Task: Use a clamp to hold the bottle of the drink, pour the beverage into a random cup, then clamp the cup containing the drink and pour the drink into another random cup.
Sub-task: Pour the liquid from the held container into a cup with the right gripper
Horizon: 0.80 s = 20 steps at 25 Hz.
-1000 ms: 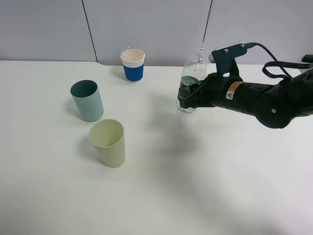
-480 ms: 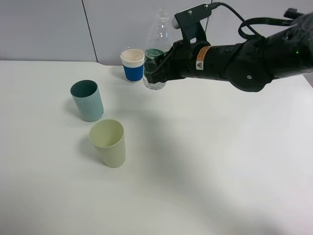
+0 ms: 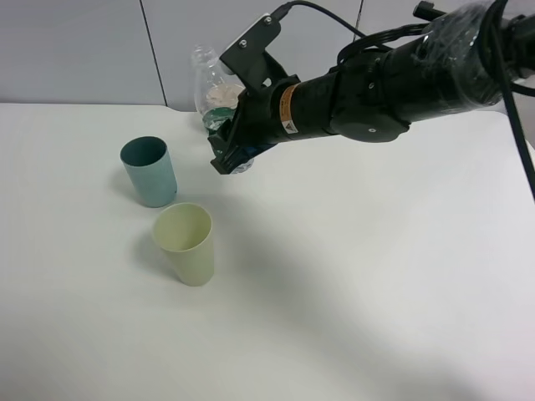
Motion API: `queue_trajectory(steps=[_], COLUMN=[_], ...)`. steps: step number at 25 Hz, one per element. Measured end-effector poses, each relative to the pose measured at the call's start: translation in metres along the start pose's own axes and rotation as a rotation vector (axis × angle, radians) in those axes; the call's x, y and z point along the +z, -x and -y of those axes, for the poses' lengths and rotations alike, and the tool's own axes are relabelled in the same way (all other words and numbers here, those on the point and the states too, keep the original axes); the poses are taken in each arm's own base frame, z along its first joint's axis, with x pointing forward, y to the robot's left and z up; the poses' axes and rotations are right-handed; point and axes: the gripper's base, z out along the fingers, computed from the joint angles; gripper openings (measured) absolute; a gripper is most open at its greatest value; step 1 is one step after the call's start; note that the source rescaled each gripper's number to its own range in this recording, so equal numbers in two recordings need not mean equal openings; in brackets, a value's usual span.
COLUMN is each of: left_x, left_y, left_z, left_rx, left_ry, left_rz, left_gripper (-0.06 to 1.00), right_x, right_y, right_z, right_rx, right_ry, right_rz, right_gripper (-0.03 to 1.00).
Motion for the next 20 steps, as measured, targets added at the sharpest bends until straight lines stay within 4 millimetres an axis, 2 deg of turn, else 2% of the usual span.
queue_trajectory(steps=[4,16,20], left_x=[0.0000,0.0000,0.0000], left_y=[0.0000,0.0000,0.0000], left_z=[0.0000,0.0000,0.0000], left_rx=[0.000,0.000,0.000], left_ry=[0.000,0.000,0.000], left_rz=[0.000,0.000,0.000], left_gripper=[1.00,1.00,1.00], right_x=[0.0020,0.0020,0.0020], right_y=[0.0046,0.0025,0.0025], right_z=[-0.0079,-0.0076,-0.0077], right_rx=[-0.134,-0.608,-0.687], right_ry=[0.024,0.026,0.027], right_rz=[0.007,-0.010,-0.009], right_gripper=[0.00,0.00,0.00])
